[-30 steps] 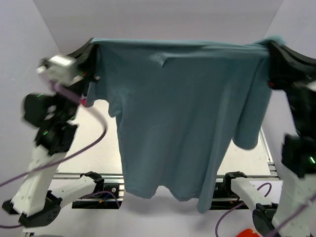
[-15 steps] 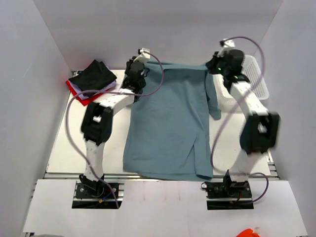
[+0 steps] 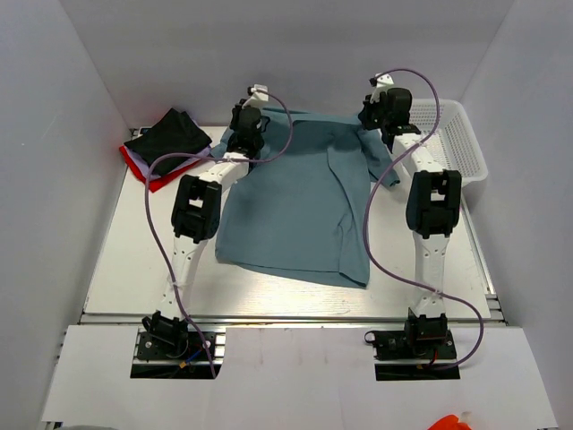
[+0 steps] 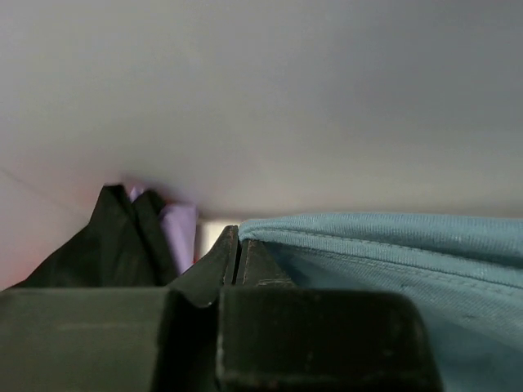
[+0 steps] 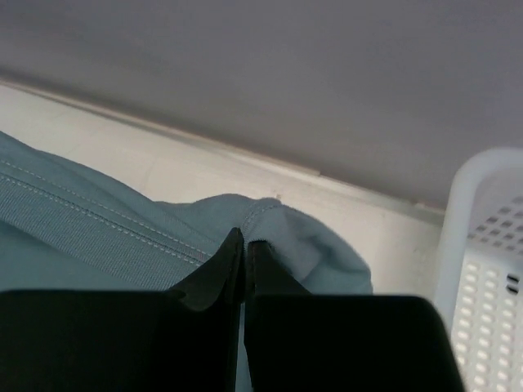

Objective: Fold and stack the t-shirts
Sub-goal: Flatten out the tshirt

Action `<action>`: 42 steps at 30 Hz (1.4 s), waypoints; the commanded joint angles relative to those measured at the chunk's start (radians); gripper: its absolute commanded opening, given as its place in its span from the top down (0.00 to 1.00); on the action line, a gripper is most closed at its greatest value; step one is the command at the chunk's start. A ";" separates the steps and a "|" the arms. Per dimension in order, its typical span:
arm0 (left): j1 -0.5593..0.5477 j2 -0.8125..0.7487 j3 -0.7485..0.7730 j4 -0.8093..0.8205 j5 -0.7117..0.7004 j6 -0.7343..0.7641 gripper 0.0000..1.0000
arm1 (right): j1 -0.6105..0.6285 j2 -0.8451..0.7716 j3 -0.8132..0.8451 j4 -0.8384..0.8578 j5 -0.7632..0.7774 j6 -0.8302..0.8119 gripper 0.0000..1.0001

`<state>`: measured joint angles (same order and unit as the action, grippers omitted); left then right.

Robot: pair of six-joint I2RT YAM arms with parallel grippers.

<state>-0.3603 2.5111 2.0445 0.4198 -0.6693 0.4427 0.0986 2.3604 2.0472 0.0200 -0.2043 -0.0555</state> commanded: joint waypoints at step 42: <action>-0.038 -1.107 -1.093 -0.451 0.913 -0.766 0.00 | 0.124 -0.961 -1.172 0.001 -0.217 0.422 0.10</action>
<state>-0.3725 1.4357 1.0599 -0.0189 0.1703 -0.2478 0.2138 1.4757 0.9455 -0.0463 -0.2916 0.2874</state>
